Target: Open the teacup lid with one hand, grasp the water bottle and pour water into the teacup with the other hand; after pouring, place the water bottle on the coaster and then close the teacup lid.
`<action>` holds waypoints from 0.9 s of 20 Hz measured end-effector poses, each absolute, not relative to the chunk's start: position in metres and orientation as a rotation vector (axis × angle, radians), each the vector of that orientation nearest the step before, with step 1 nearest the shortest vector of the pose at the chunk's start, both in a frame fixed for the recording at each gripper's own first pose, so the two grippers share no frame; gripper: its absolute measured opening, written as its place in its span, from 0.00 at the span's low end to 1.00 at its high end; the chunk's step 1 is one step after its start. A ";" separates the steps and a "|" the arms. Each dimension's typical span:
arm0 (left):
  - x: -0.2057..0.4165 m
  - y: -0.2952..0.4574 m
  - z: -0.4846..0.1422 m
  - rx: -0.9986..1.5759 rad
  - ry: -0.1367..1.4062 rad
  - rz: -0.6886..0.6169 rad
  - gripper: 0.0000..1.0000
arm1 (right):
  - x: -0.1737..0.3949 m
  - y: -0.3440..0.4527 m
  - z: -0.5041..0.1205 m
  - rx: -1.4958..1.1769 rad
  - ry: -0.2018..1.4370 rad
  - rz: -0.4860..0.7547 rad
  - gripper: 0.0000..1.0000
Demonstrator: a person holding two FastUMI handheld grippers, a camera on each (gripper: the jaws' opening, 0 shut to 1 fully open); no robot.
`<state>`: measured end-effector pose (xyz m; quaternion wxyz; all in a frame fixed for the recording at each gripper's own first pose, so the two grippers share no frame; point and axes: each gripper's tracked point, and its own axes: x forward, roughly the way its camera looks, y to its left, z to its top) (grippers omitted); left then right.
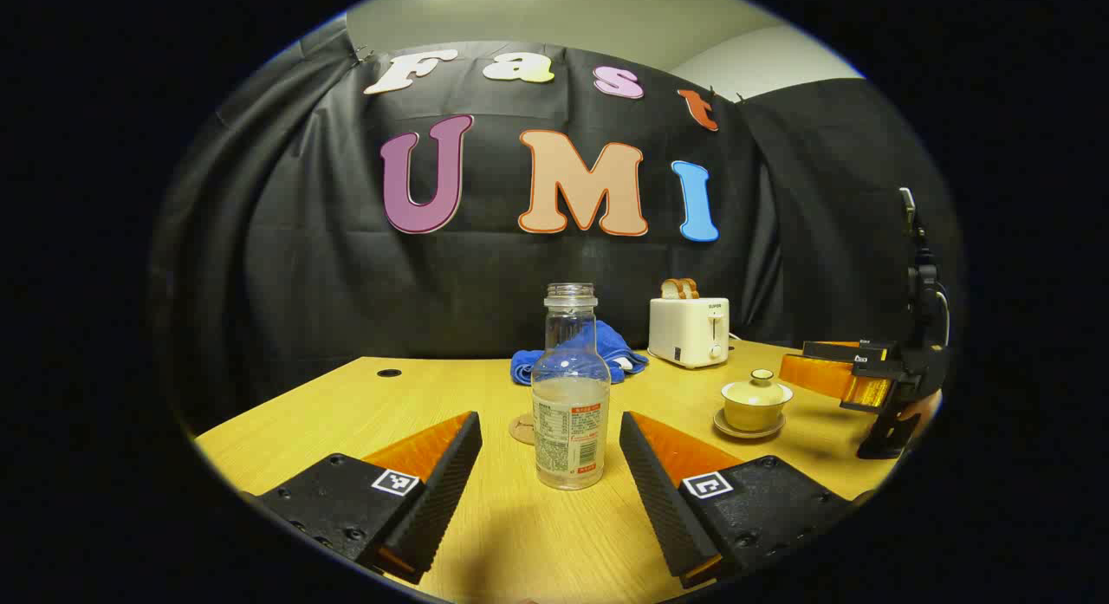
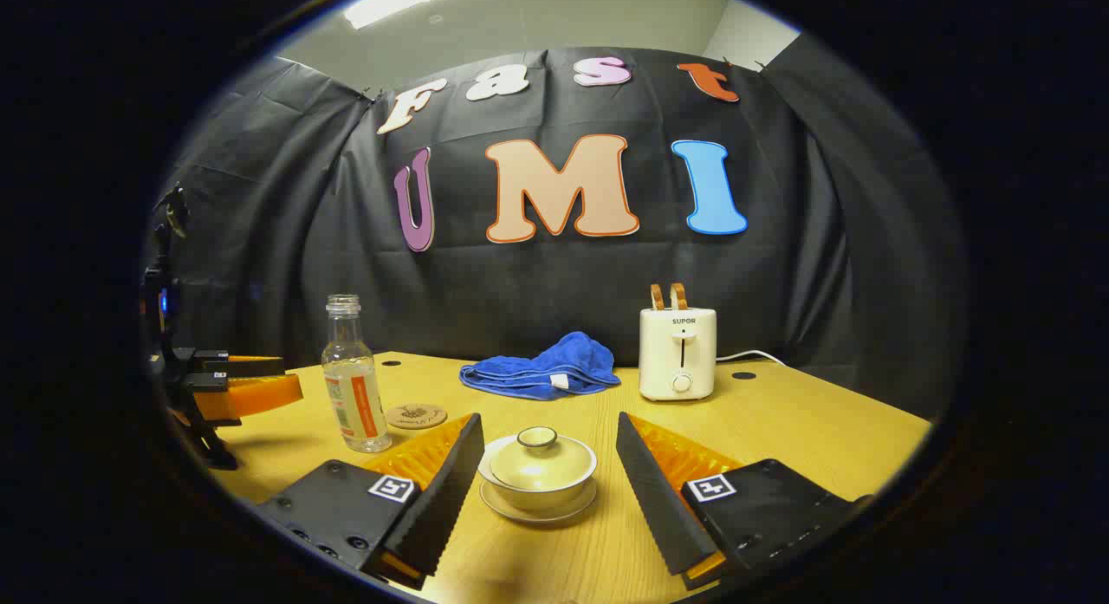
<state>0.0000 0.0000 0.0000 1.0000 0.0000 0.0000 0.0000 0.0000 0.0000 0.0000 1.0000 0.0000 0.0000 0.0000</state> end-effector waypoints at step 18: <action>0.000 0.003 -0.001 0.000 -0.001 0.010 0.94 | 0.004 -0.006 -0.002 0.000 0.000 -0.011 0.97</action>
